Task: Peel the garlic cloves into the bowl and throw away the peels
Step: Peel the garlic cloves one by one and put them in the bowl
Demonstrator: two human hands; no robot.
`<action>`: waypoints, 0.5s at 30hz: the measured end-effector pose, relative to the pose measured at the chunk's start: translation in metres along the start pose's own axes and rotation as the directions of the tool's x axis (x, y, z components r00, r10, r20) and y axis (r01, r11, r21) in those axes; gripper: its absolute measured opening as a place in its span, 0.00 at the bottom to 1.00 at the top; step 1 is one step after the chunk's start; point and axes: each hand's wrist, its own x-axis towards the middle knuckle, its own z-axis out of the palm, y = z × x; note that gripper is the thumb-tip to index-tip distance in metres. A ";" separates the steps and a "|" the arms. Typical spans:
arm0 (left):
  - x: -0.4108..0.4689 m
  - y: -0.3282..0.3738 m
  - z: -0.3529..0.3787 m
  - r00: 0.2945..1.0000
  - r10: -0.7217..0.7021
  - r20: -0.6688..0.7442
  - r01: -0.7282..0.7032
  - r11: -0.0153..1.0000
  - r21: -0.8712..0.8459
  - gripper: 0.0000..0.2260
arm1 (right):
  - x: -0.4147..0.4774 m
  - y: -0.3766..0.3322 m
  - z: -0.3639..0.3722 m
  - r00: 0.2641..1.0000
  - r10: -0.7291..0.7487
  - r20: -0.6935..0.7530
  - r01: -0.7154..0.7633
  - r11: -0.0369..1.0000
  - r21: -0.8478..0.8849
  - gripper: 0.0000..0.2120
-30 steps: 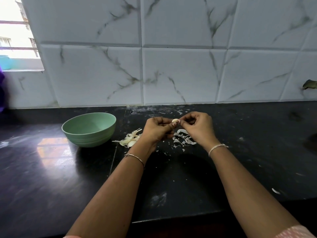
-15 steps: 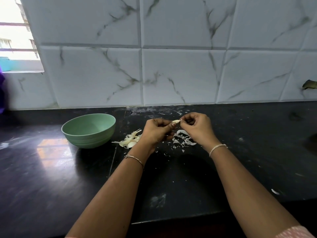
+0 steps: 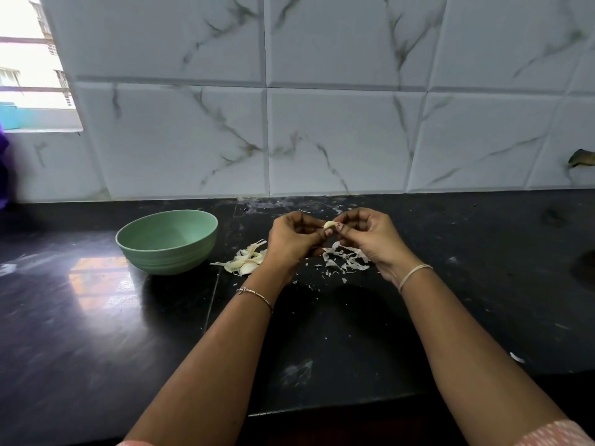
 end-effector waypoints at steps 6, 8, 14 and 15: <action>0.002 0.001 -0.001 0.998 0.048 0.051 -0.050 0.998 0.041 0.04 | 0.001 -0.001 -0.002 0.999 0.049 0.014 -0.050 0.986 0.158 0.08; 0.004 -0.001 -0.001 0.996 0.094 0.003 -0.094 0.990 0.102 0.05 | 0.001 -0.003 -0.001 0.995 0.089 0.036 -0.094 0.972 0.217 0.06; 0.003 -0.005 0.004 0.930 0.368 -0.010 -0.306 0.787 0.535 0.04 | -0.002 -0.005 0.001 0.996 0.087 0.035 -0.094 0.955 0.280 0.04; 0.002 -0.004 0.004 0.911 0.413 0.005 -0.337 0.734 0.589 0.02 | -0.002 -0.004 0.000 0.995 0.090 0.038 -0.097 0.948 0.302 0.05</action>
